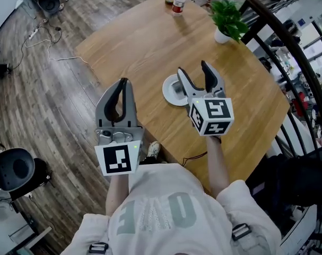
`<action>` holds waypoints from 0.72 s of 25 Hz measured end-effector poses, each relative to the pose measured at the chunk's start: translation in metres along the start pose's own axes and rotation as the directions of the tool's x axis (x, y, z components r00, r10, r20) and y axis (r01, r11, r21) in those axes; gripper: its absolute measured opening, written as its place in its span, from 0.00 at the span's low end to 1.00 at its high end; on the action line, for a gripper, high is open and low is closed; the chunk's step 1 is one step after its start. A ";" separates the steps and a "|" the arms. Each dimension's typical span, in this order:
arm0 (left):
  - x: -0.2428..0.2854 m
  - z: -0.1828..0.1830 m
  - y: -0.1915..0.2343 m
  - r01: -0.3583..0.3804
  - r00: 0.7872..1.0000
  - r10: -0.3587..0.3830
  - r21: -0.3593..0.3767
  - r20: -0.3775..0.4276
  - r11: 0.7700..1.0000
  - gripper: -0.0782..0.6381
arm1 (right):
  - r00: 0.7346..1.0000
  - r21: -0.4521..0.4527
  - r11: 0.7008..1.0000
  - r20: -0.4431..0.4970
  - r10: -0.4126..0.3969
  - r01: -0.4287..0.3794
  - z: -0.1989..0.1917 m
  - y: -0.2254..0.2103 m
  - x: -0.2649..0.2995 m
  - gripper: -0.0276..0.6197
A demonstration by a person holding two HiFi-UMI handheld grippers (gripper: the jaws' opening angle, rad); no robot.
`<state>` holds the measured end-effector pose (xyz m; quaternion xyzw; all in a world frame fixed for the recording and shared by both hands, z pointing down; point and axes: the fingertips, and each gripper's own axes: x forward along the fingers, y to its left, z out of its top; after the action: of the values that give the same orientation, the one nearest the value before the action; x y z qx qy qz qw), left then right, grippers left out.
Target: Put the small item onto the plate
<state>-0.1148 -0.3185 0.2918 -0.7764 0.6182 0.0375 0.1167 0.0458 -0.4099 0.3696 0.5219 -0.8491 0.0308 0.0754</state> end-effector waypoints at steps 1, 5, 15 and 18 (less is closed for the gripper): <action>-0.003 0.008 -0.001 0.002 1.000 -0.002 -0.004 0.020 1.000 0.13 | 0.998 -0.019 1.000 0.064 0.001 0.000 0.020 0.004 -0.016 0.51; -0.023 0.039 -0.007 0.003 0.997 -0.002 -0.014 0.081 1.000 0.13 | 0.956 -0.040 0.999 0.293 -0.014 0.027 0.079 0.020 -0.082 0.46; -0.071 0.091 -0.024 0.031 0.981 -0.030 0.001 0.189 1.000 0.13 | 0.904 -0.092 0.986 0.418 -0.088 0.139 0.094 0.057 -0.169 0.07; -0.075 0.097 -0.025 0.034 0.978 -0.035 0.006 0.206 0.999 0.13 | 0.899 -0.092 0.986 0.429 -0.087 0.139 0.097 0.061 -0.172 0.07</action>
<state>-0.1001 -0.2199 0.2162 -0.7788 0.5893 0.1151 0.1815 0.0584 -0.2431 0.2475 0.5591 -0.8138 -0.1386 -0.0777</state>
